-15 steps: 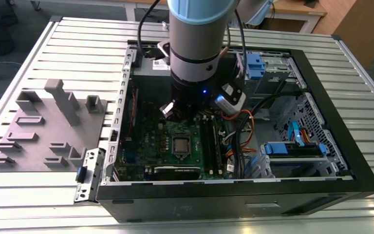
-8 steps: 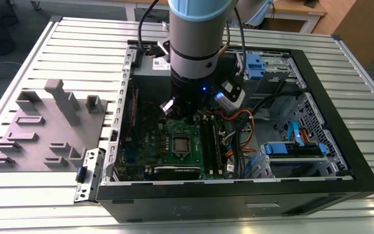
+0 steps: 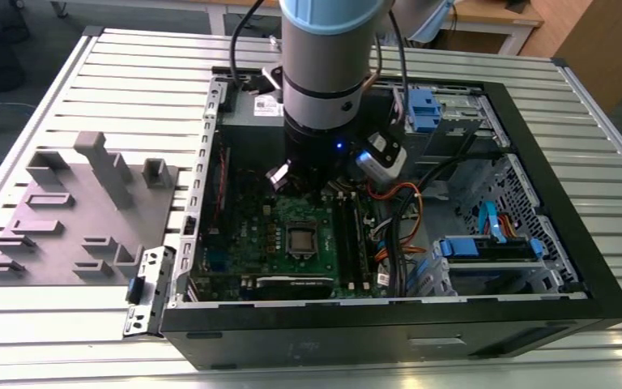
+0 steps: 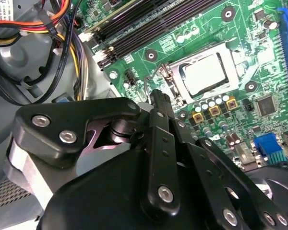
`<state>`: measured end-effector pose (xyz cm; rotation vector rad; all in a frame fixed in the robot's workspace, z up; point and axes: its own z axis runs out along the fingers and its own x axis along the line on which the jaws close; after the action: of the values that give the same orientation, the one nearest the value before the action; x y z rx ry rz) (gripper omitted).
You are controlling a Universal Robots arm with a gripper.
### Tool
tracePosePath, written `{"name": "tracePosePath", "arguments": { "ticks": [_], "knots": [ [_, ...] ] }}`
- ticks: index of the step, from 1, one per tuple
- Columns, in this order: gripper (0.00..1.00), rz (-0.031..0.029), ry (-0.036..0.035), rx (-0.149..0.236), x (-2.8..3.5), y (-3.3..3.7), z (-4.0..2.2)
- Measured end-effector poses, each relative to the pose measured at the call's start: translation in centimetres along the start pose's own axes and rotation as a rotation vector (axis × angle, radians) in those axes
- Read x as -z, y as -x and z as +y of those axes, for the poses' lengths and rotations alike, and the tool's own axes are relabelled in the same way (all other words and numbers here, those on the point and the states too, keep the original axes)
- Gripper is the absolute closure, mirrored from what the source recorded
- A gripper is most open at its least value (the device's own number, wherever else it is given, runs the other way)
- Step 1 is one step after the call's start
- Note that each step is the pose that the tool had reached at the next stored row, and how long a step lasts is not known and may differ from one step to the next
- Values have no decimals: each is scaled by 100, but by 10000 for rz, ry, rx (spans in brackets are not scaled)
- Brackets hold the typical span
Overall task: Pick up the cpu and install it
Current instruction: 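Close the cpu cover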
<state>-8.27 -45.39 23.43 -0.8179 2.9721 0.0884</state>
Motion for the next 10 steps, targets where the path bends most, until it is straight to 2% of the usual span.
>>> {"name": "tracePosePath", "arguments": {
  "ticks": [4,10],
  "knots": [
    [89,-7,3,1,-10,20,34],
    [89,-4,2,1,-10,20,35]
  ]
}}
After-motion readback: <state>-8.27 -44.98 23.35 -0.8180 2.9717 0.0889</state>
